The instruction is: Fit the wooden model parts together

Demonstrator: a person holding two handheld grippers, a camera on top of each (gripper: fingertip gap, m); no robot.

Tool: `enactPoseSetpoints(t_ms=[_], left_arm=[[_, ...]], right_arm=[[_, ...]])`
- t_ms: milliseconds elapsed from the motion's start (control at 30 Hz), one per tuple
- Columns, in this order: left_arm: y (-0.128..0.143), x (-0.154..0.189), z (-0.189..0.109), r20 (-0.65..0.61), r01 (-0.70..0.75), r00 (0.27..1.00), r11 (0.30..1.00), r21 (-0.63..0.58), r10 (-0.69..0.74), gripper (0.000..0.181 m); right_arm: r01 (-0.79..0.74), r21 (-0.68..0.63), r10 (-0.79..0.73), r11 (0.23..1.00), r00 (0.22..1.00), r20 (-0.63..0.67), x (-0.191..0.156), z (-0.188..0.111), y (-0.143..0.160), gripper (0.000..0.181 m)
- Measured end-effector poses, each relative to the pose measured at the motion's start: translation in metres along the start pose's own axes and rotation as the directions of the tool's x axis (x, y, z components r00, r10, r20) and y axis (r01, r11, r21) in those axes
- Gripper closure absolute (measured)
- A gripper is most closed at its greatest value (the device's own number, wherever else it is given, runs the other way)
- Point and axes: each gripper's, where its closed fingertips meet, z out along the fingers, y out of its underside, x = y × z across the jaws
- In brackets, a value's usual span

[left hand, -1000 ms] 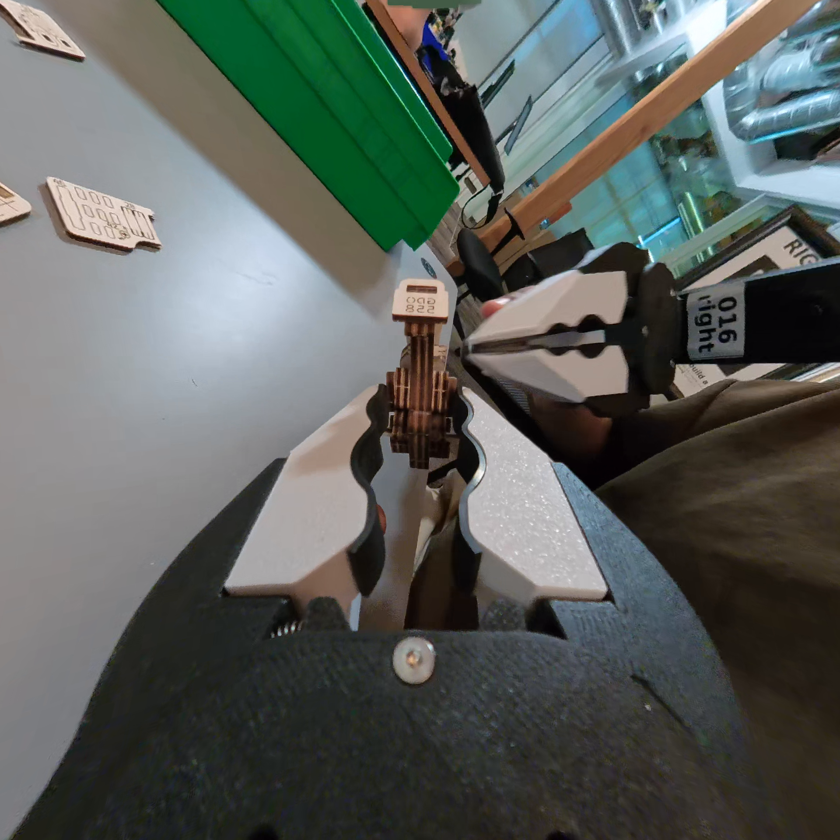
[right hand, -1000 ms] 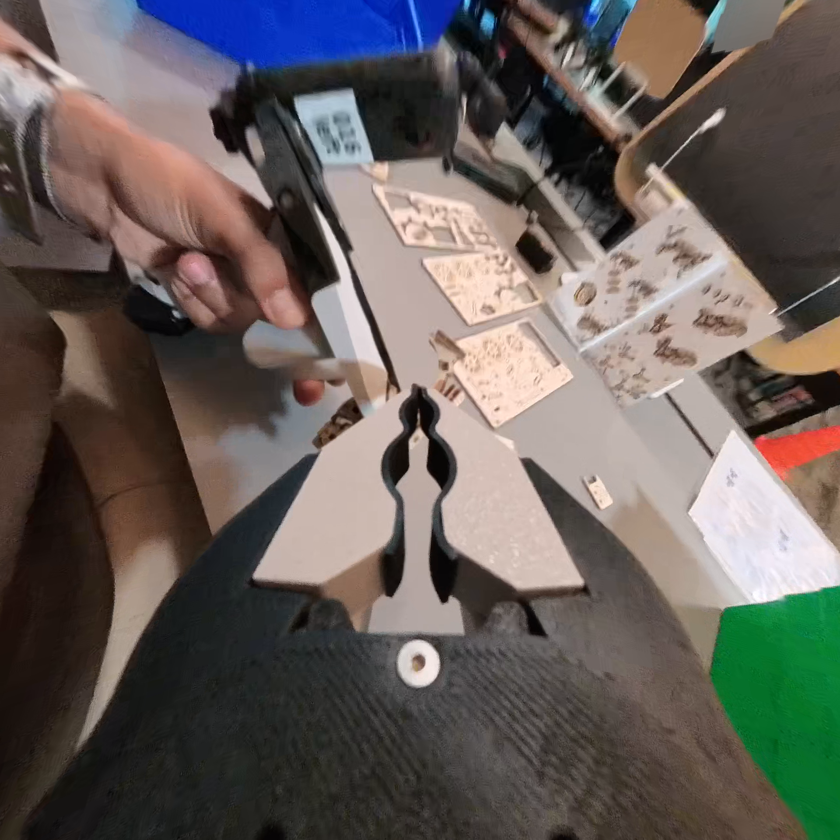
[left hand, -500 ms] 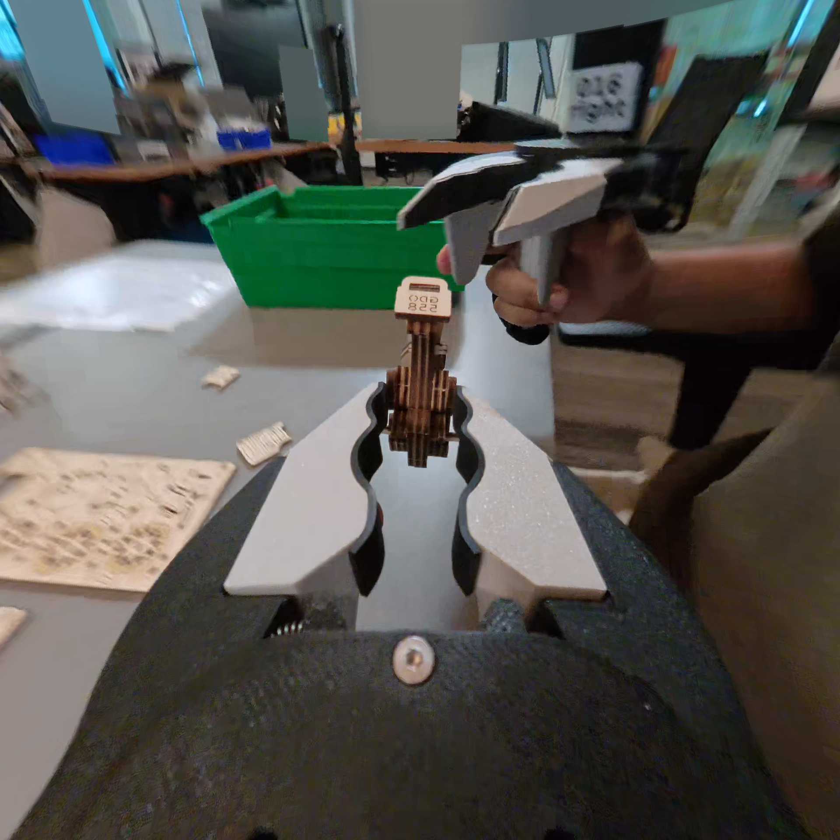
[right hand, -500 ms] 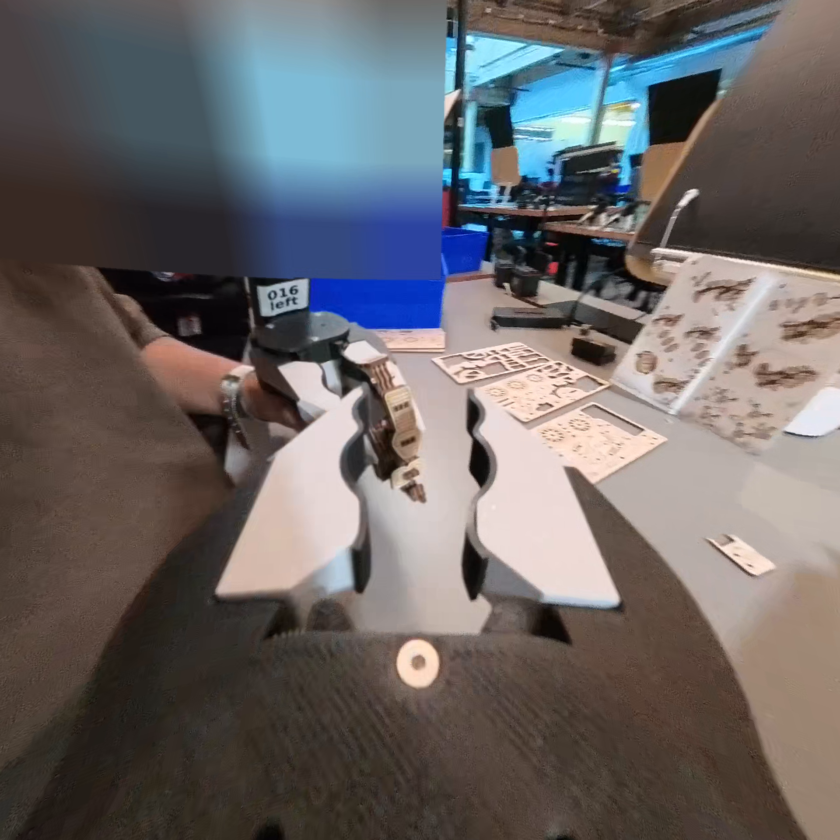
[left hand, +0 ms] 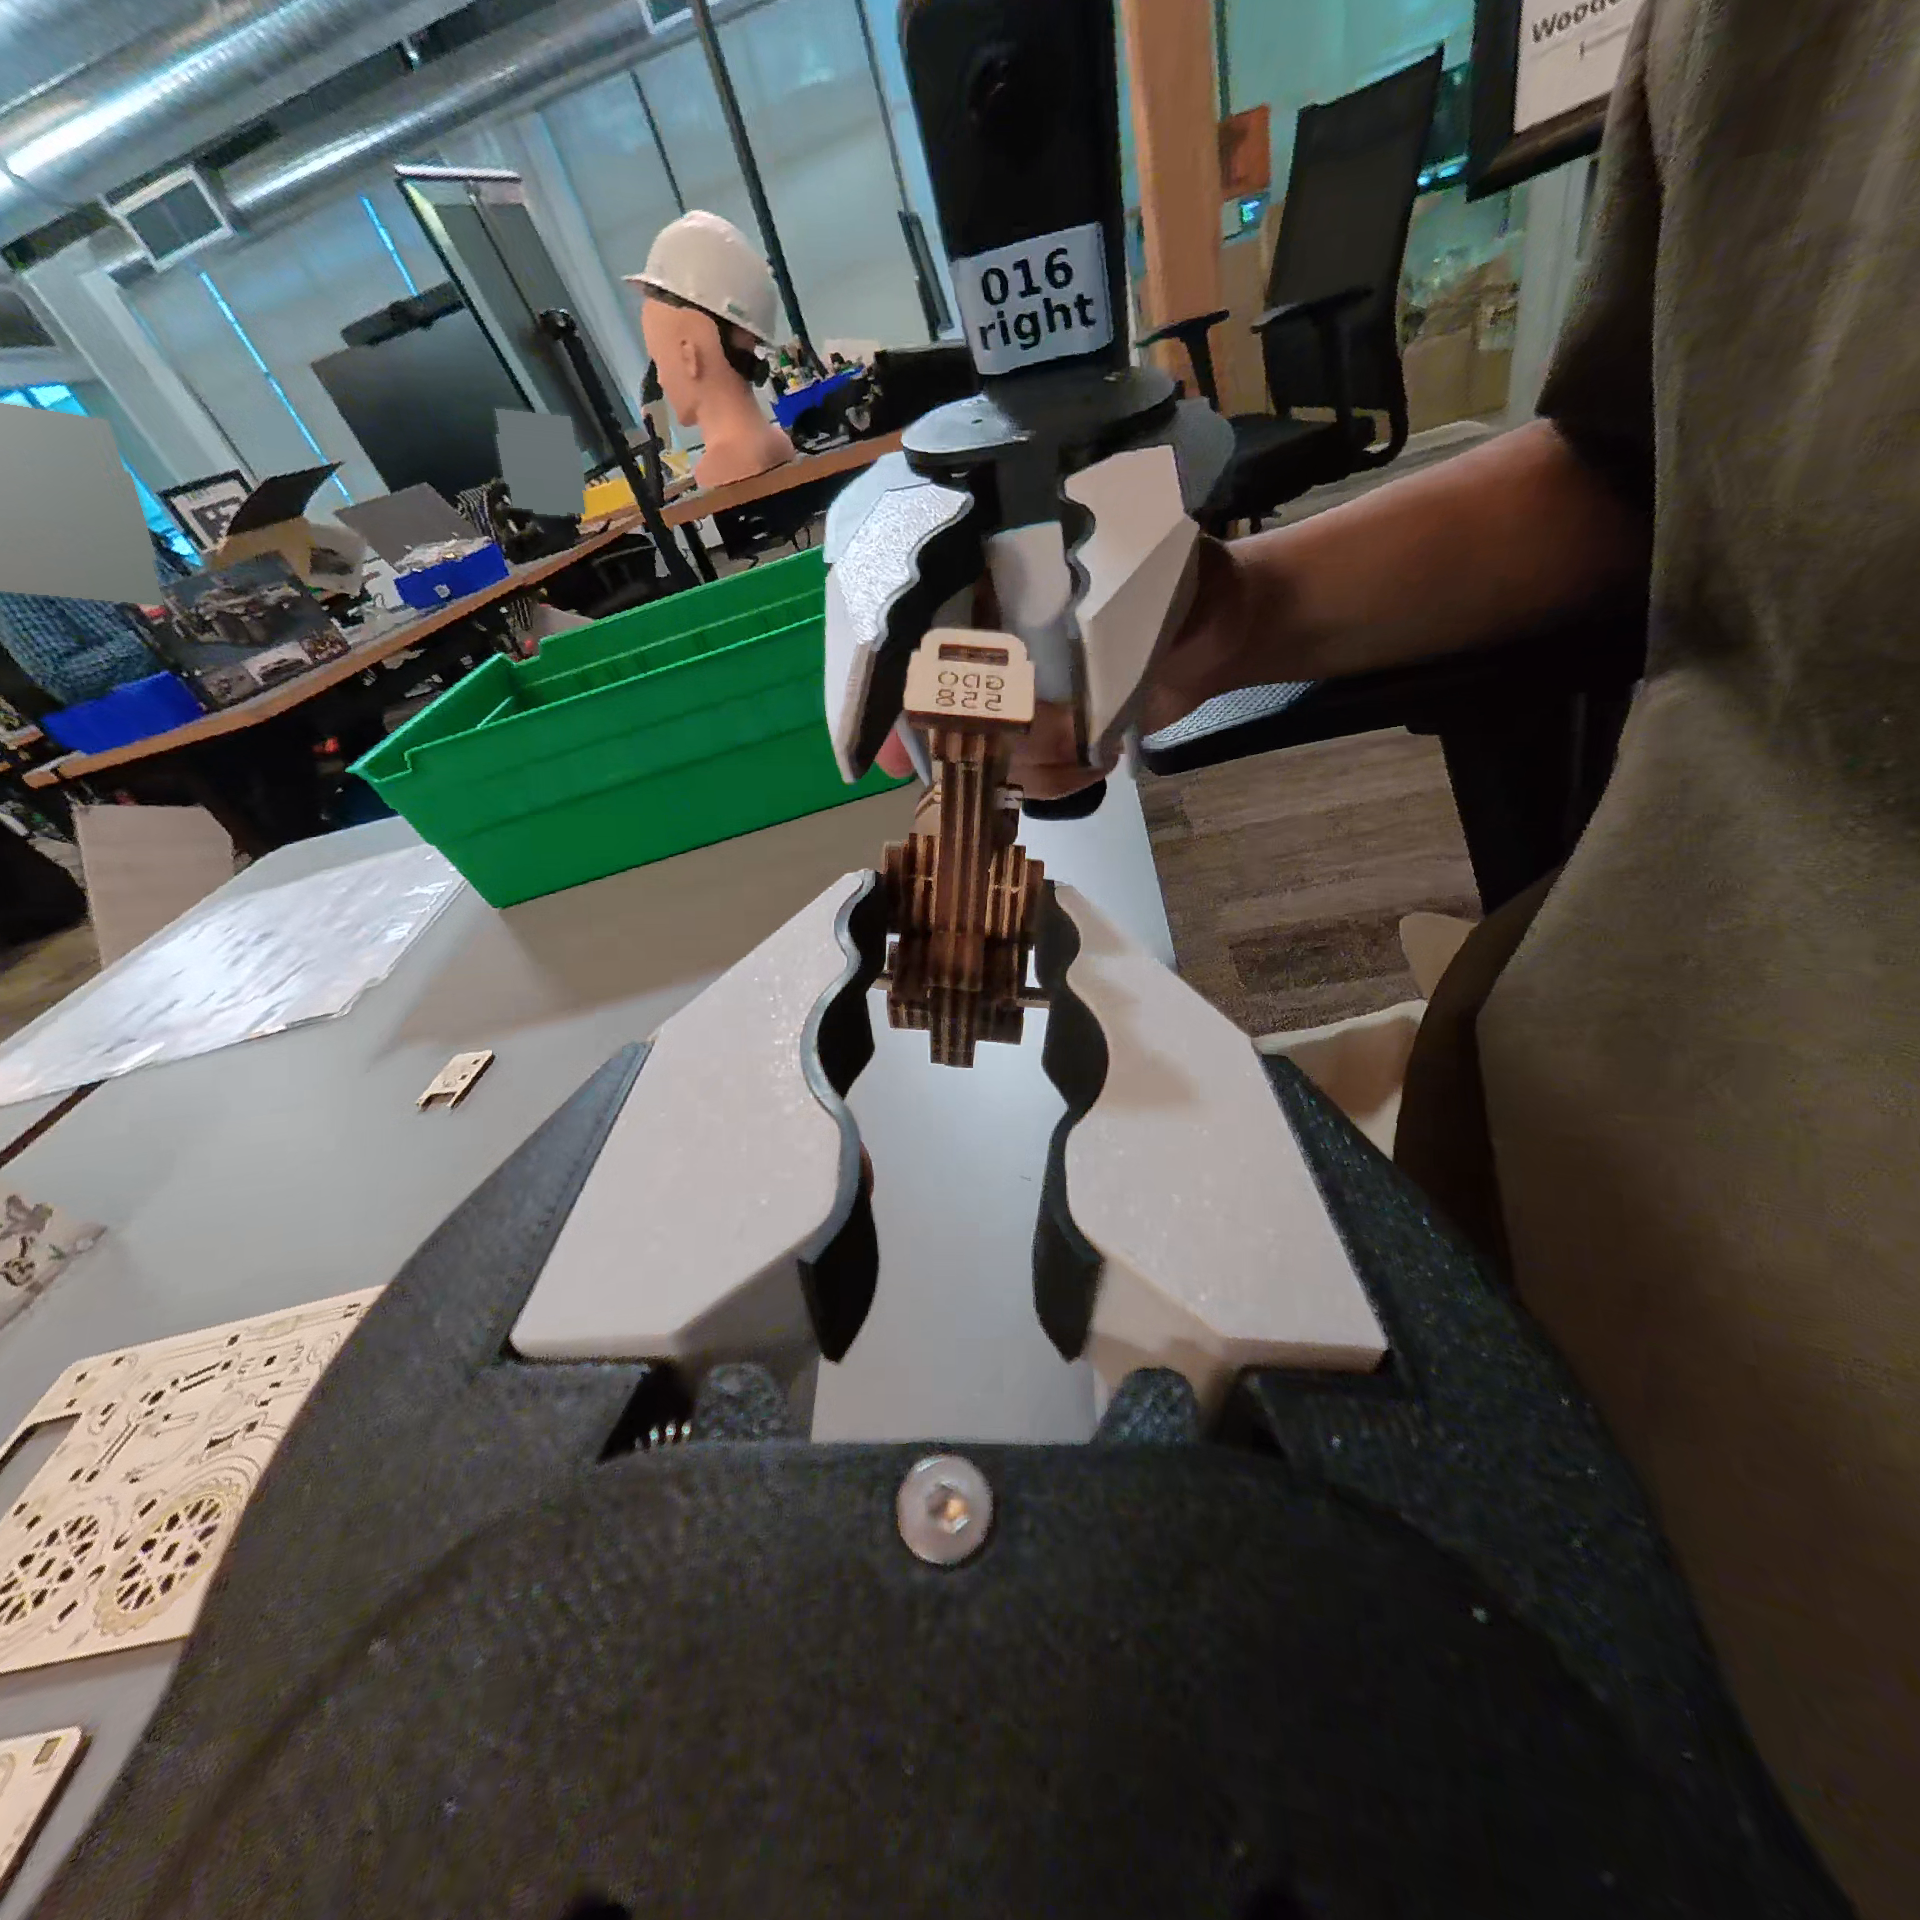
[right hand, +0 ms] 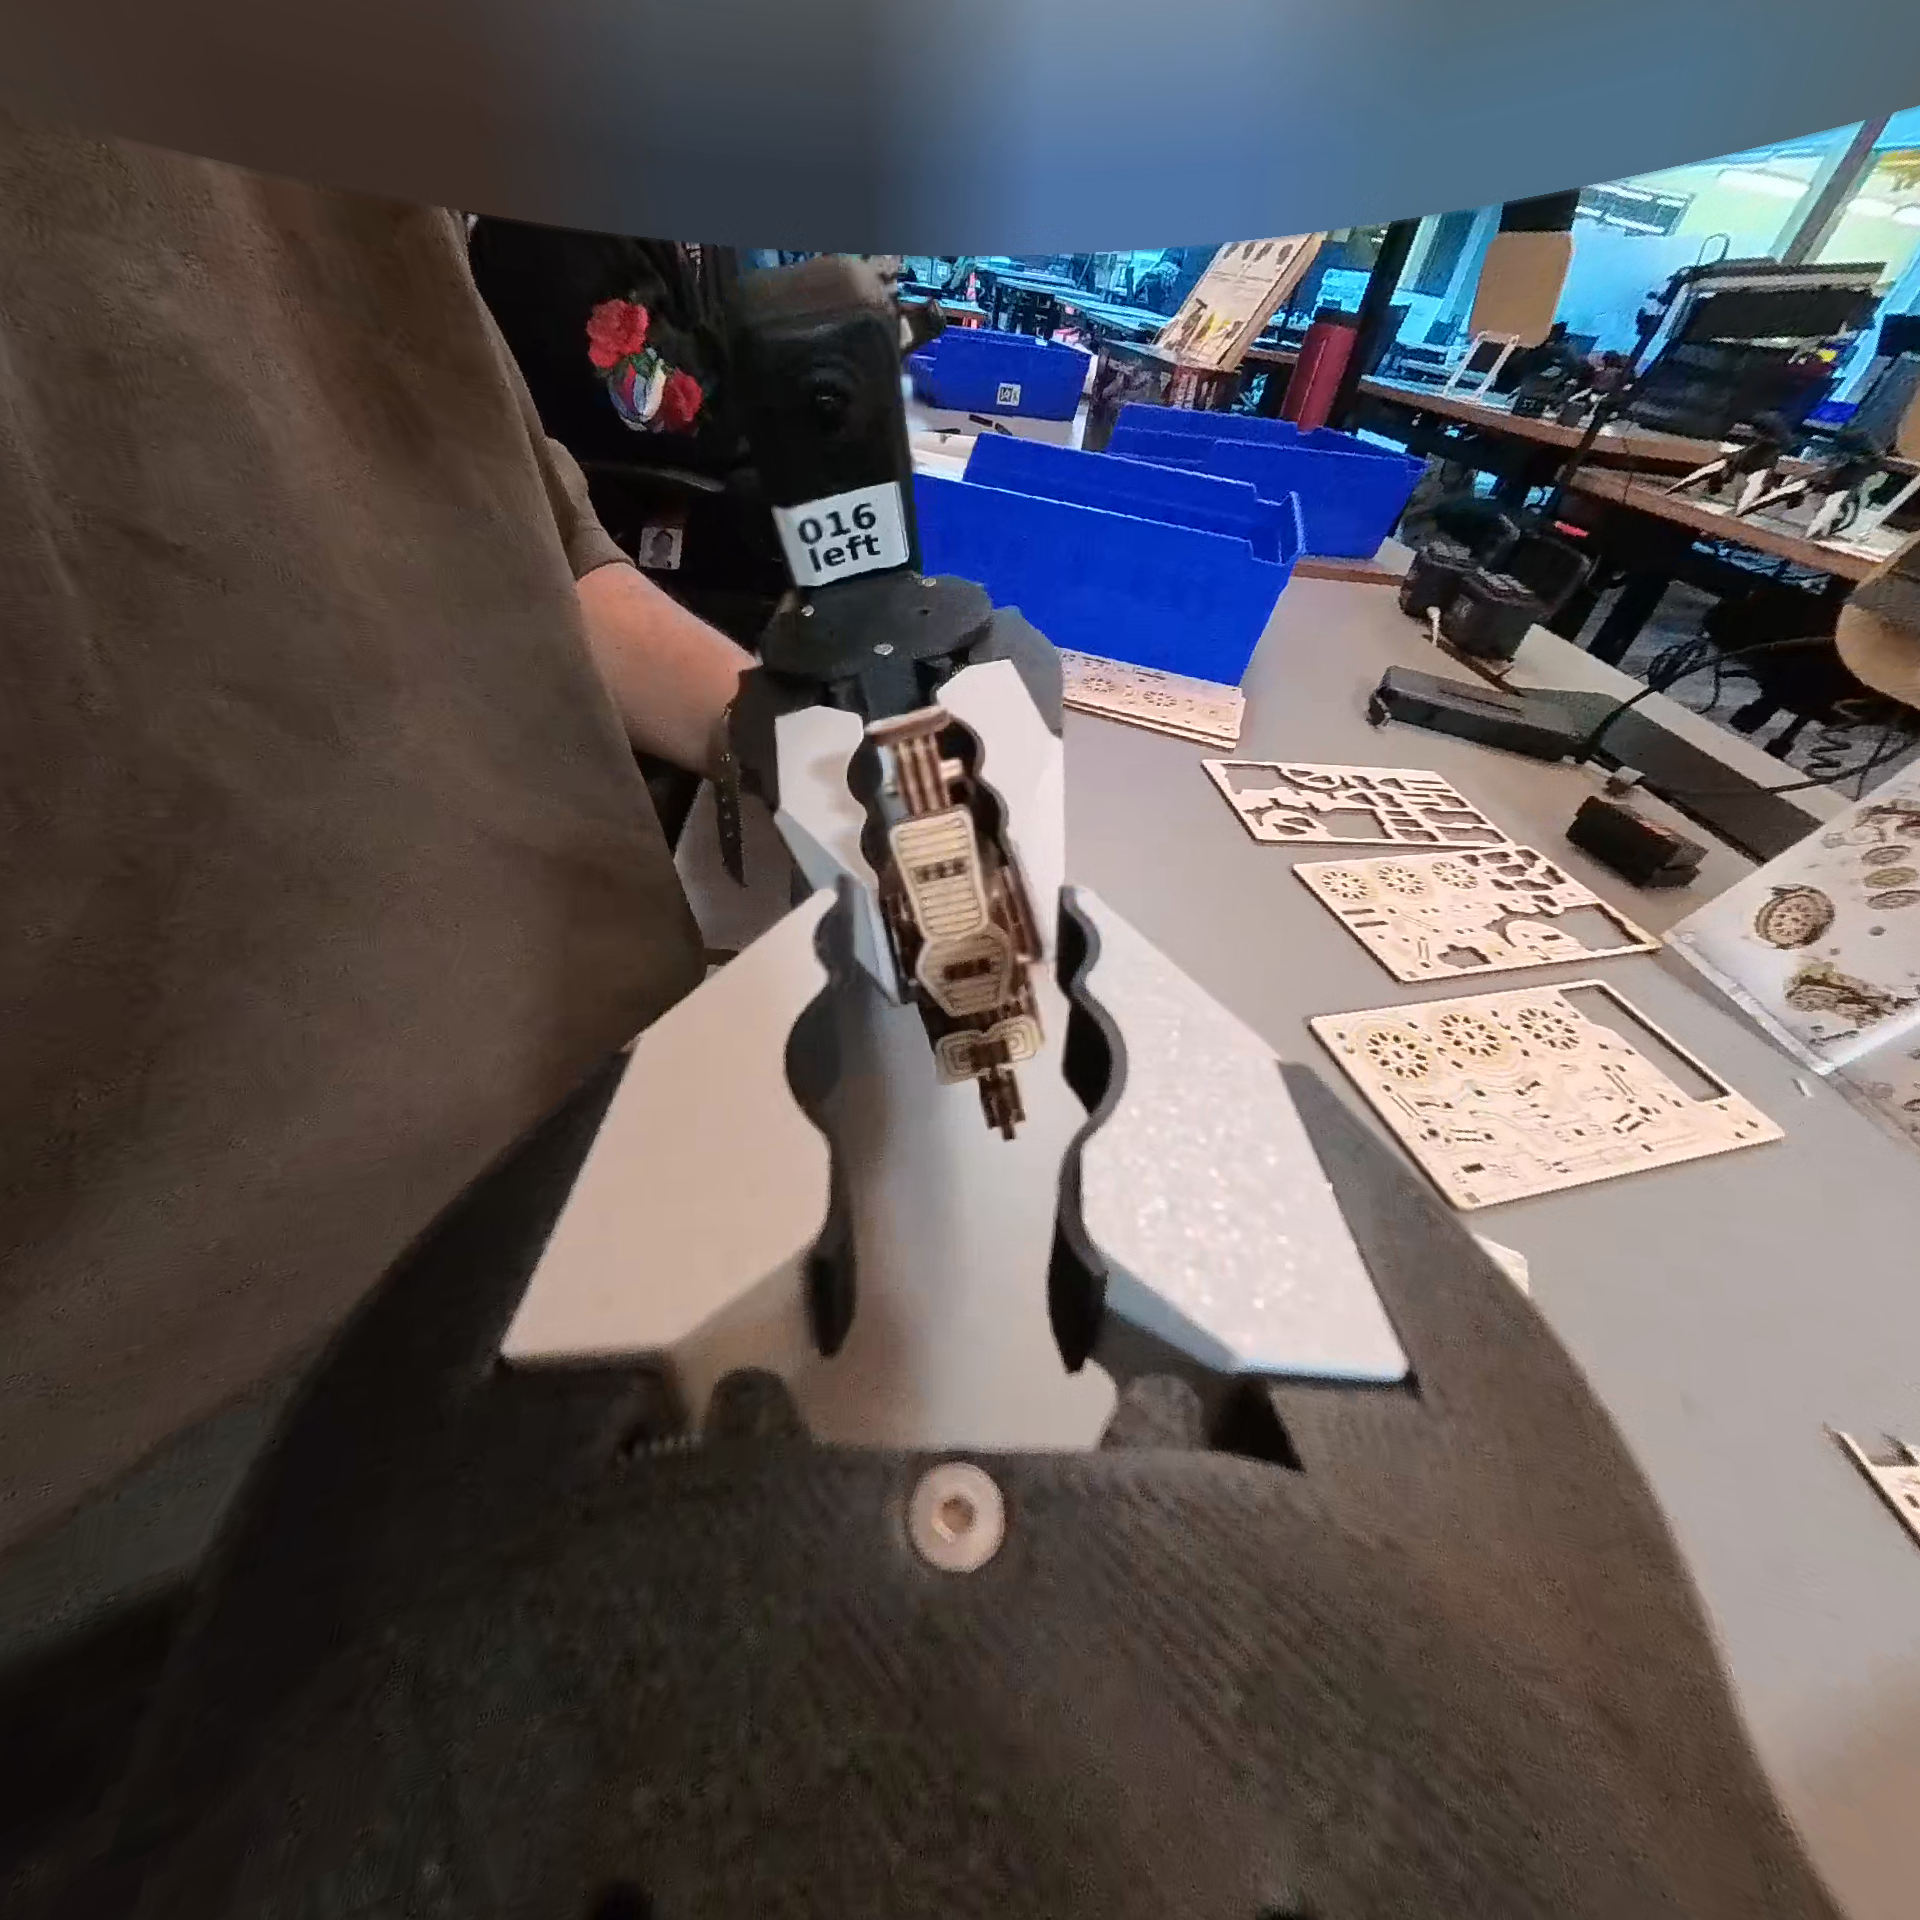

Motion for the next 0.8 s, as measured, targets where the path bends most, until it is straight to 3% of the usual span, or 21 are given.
enactPoseSetpoints(t_ms=[267, 533, 633, 700, 800], left_arm=[[0.001, 0.001, 0.001, -0.012, 0.046, 0.999, 0.999, 0.003, -0.046, 0.155], [0.017, -0.02, 0.003, 0.017, 0.382, 0.924, 0.923, -0.03, -0.382, 0.156], [0.029, -0.022, 0.006, -0.02, 0.642, 0.765, 0.764, -0.064, -0.644, 0.156], [0.034, -0.022, 0.008, -0.067, 0.818, 0.566, 0.57, -0.075, -0.821, 0.157], [0.042, -0.025, 0.008, -0.098, 0.936, 0.339, 0.346, -0.069, -0.936, 0.157]], right_arm=[[0.104, -0.053, -0.106, 0.993, 0.994, -0.029, -0.002, 0.005, 0.005, 0.15], [0.094, -0.089, -0.112, 0.992, 0.969, -0.221, 0.033, -0.002, 0.011, 0.147], [0.11, -0.097, -0.137, 0.989, 0.933, -0.332, 0.05, -0.012, 0.008, 0.162], [0.152, -0.131, -0.189, 0.98, 0.921, -0.341, 0.049, -0.012, 0.01, 0.181], [0.186, -0.266, -0.274, 0.946, 0.896, -0.349, 0.048, -0.004, 0.025, 0.181]])
